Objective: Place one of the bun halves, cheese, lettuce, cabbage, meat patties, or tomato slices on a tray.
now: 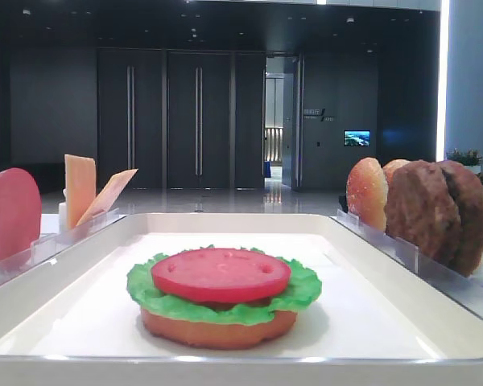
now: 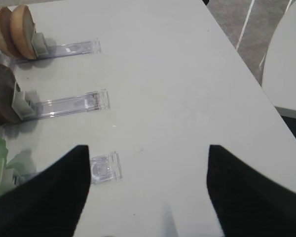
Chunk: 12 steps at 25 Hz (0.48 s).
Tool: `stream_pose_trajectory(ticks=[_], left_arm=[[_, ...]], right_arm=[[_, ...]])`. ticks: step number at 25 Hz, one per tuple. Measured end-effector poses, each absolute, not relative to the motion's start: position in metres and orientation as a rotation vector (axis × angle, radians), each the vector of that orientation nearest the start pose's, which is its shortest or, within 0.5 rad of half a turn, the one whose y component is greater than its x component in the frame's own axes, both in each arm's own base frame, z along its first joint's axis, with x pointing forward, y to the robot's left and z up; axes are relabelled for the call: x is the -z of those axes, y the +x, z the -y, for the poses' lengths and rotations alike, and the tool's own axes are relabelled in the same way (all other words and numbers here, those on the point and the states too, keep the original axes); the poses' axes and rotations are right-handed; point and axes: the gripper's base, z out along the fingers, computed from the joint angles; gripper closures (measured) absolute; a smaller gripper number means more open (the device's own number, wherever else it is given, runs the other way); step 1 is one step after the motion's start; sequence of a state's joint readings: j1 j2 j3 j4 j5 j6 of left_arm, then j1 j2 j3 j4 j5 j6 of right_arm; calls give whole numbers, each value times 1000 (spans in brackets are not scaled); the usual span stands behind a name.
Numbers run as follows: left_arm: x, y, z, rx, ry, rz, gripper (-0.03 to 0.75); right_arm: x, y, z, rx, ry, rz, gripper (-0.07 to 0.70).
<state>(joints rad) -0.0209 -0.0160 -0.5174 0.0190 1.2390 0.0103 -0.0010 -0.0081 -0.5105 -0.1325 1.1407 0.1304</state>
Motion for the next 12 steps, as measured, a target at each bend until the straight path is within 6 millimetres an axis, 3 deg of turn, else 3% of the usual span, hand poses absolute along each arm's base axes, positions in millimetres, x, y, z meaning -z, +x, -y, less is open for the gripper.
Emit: stream_pose_trajectory(ticks=[12], left_arm=[[-266, -7, 0, 10, 42, -2108, 272]], right_arm=[[-274, -11, 11, 82, 152, -2094, 155]])
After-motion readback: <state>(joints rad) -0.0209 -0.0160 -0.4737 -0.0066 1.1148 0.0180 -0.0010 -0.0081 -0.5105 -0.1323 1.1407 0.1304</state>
